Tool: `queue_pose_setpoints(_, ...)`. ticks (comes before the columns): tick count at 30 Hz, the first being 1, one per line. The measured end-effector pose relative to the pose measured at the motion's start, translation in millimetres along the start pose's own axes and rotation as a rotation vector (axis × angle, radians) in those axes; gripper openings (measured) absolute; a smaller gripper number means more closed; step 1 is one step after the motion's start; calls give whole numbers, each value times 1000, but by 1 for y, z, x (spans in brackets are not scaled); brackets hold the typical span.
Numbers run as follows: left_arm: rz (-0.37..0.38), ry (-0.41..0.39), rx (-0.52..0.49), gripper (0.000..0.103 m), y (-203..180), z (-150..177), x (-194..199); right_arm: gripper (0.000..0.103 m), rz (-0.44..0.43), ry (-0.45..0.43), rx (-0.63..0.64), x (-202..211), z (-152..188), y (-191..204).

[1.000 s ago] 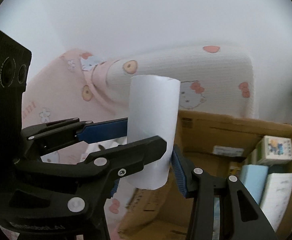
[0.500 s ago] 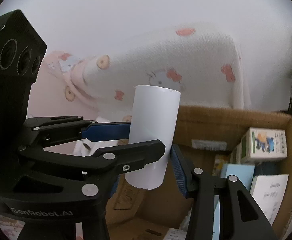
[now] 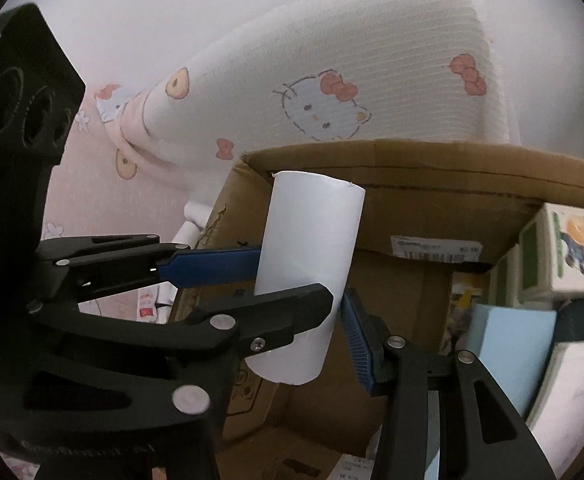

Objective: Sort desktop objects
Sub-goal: 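Carry the white tube to the cardboard box with both grippers clamping it, then lower the tube into the box and open both grippers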

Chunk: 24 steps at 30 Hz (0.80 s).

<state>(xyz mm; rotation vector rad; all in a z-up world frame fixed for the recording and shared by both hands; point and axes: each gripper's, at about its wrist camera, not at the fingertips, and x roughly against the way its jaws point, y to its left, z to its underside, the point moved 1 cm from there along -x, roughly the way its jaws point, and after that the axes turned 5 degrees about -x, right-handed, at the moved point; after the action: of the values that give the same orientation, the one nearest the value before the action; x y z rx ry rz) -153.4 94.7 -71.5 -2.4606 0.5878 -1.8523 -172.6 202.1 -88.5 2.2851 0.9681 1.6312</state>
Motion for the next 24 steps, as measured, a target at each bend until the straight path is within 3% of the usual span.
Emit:
queue_pose_setpoints(7,-34,10,-4,45,10,-3,-1,44,7,19,40,-15,-8,12)
queue_pose_setpoints(12,-7,10,31,45,16,-5,-2,44,5,39,30,-26,-12,12)
queue_pose_setpoints(19,-12,14,0,45,15,-6,-2,43,-107,107,-69,-52,-15,-6)
queue_pose_setpoints(22,-50,13,-20,31,15,-5,-1,43,-121,126,-77,-57,-15,-4)
queue_pose_setpoints(24,-58,11,-22,28,17,-5,-1,43,-115,130,-75,-58,-15,-2)
